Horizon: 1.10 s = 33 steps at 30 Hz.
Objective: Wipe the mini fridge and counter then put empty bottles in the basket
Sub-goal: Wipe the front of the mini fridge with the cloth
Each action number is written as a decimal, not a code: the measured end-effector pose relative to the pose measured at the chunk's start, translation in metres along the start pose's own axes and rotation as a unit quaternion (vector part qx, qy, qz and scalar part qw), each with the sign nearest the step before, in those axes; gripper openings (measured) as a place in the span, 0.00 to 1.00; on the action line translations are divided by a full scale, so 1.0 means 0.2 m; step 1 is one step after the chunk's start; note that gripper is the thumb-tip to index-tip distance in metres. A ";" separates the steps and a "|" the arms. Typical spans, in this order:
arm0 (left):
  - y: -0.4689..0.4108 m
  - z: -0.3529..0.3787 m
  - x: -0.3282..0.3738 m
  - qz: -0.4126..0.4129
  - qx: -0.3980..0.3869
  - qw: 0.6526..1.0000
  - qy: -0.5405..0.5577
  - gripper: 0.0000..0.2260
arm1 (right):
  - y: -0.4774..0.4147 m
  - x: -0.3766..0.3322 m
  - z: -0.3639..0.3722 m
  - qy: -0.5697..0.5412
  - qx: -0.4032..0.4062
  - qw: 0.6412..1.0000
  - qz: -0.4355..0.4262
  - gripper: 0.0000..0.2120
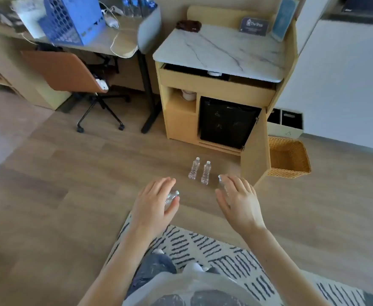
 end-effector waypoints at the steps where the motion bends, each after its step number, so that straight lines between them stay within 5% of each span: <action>1: 0.02 -0.02 -0.03 -0.009 0.006 1.000 -0.006 0.20 | -0.03 -0.03 0.02 -0.013 0.009 1.000 -0.015 0.17; 16: 0.27 -0.32 -0.97 -0.092 0.007 0.995 -0.027 0.24 | -0.29 -0.89 0.61 -0.031 -0.050 0.994 -0.087 0.23; 24: 0.28 -0.68 -1.76 -0.085 -0.007 0.995 -0.053 0.24 | -0.48 -1.50 0.95 -0.031 -0.064 0.997 -0.038 0.21; 33: 0.01 -0.73 -2.24 -0.077 0.005 0.997 -0.004 0.22 | -0.85 -1.80 1.15 -0.001 -0.063 0.998 -0.018 0.19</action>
Point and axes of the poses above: each hand's wrist, its own y-axis away from the middle knuckle, its own z-axis out of the palm, x = y × z, the point moved 1 cm from there along -y, towards the middle knuckle, and after that the axes turned 9 degrees about z, right-handed, at the moved point
